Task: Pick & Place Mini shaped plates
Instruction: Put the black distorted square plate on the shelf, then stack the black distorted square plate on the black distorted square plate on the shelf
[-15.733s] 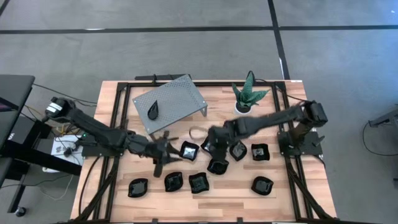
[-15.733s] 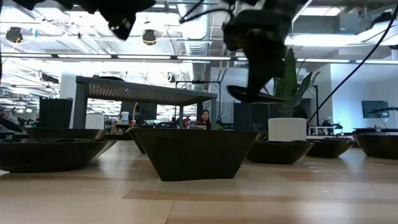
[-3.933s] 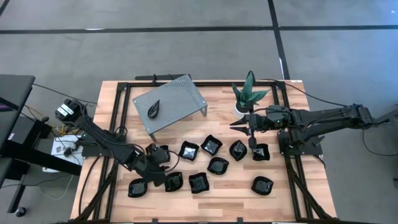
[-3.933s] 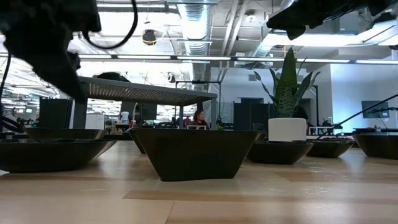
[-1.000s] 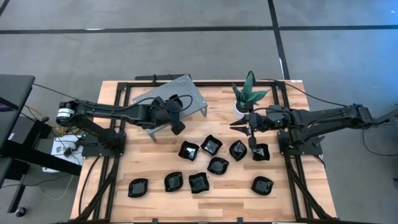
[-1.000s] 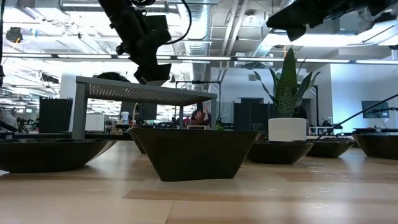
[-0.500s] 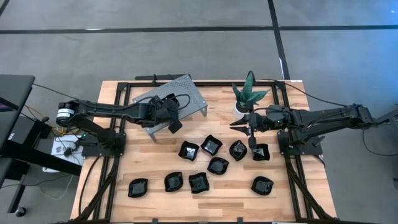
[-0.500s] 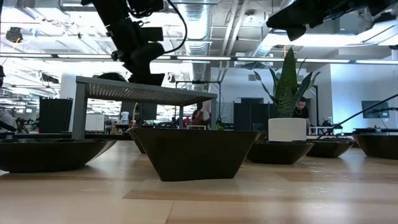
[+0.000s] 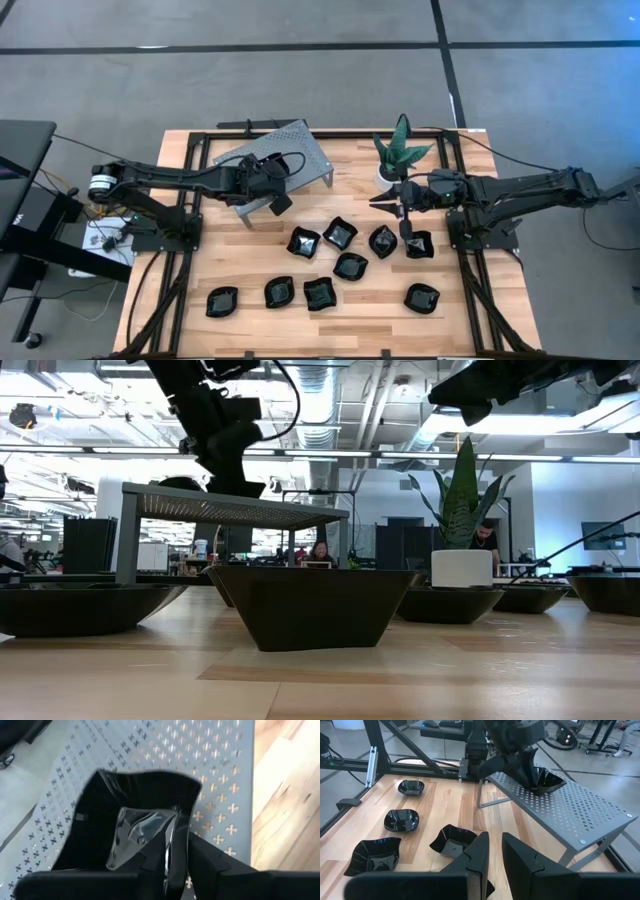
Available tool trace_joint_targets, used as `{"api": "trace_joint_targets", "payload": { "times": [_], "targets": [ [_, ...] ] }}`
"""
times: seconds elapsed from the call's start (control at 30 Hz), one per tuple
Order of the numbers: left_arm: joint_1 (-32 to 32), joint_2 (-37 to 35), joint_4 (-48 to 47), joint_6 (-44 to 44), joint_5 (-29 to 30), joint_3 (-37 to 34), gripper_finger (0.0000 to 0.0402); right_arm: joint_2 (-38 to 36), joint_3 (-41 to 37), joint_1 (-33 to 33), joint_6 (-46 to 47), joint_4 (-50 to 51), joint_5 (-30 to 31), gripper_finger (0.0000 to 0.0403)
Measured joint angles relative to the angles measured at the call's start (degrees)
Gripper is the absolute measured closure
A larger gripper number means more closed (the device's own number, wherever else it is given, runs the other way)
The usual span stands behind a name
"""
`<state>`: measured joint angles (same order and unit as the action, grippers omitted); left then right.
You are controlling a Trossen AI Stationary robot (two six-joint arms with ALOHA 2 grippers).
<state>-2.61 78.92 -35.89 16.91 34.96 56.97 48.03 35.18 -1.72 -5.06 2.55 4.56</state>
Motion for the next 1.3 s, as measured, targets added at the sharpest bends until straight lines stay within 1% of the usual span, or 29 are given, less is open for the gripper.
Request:
{"api": "trace_joint_targets", "payload": {
  "times": [0.1, 0.23, 0.33, 0.4, 0.47, 0.53, 0.67, 0.77, 0.87, 0.93, 1.0, 1.07, 1.17, 1.3],
  "targets": [
    [0.75, -2.31, 1.30, 0.02, 0.05, 0.00, 0.0314, 0.00, 0.01, 0.00, 0.00, 0.00, 0.00, 0.0355],
    [3.81, -7.09, 5.20, 0.00, 0.07, 0.02, 0.0311, 0.01, 0.00, 0.00, 0.00, -0.01, 0.00, 0.0355],
    [8.03, -9.75, 10.21, 0.13, -0.39, 0.07, 0.0311, 0.02, 0.00, 0.00, 0.00, 0.02, 0.00, 0.0355],
    [11.94, -9.96, 13.29, -0.10, -3.16, 0.07, 0.0311, 0.02, 0.00, 0.00, 0.00, 0.02, 0.00, 0.0355],
    [16.32, -8.47, 16.82, -0.09, -6.41, 0.07, 0.0311, 0.02, 0.02, 0.00, 0.00, 0.02, 0.00, 0.0355],
    [21.05, -5.27, 20.28, -1.58, -7.96, 0.07, 0.0311, 0.02, 0.00, -0.02, 0.00, 0.02, 0.00, 0.0355],
    [28.85, 3.05, 23.05, -7.55, -8.27, 0.04, 0.0311, 0.02, 0.00, -0.02, 0.02, 0.02, 0.00, 0.0355],
    [32.03, 9.19, 22.83, -8.07, -8.23, -0.01, 0.0311, 0.02, 0.00, -0.02, 0.02, 0.04, 0.00, 0.0355],
    [32.56, 14.08, 22.83, -8.11, -7.40, -0.02, 0.0311, 0.02, 0.00, -0.02, 0.02, 0.34, 0.00, 0.0355],
    [31.59, 16.78, 22.81, -8.11, -6.05, -0.02, 0.0311, 0.02, 0.00, -0.02, 0.04, 0.40, 0.00, 0.0355],
    [30.00, 18.99, 22.79, -7.64, -5.97, -0.02, 0.0311, 0.02, 0.02, -0.02, 0.04, 0.39, 0.00, 0.0355],
    [28.23, 20.75, 22.71, -6.35, -7.60, -0.02, 0.0311, 0.02, 0.00, -0.02, 0.04, 0.39, 0.00, 0.0355],
    [25.55, 23.03, 22.54, -4.35, -11.75, -0.02, 0.0311, 0.02, 0.00, -0.02, 0.02, 0.39, 0.00, 0.0355],
    [23.62, 24.11, 20.25, -4.20, -12.57, -0.02, 0.0311, 0.02, 0.01, -0.02, 0.02, 0.39, 0.00, 0.0355]
  ]
}}
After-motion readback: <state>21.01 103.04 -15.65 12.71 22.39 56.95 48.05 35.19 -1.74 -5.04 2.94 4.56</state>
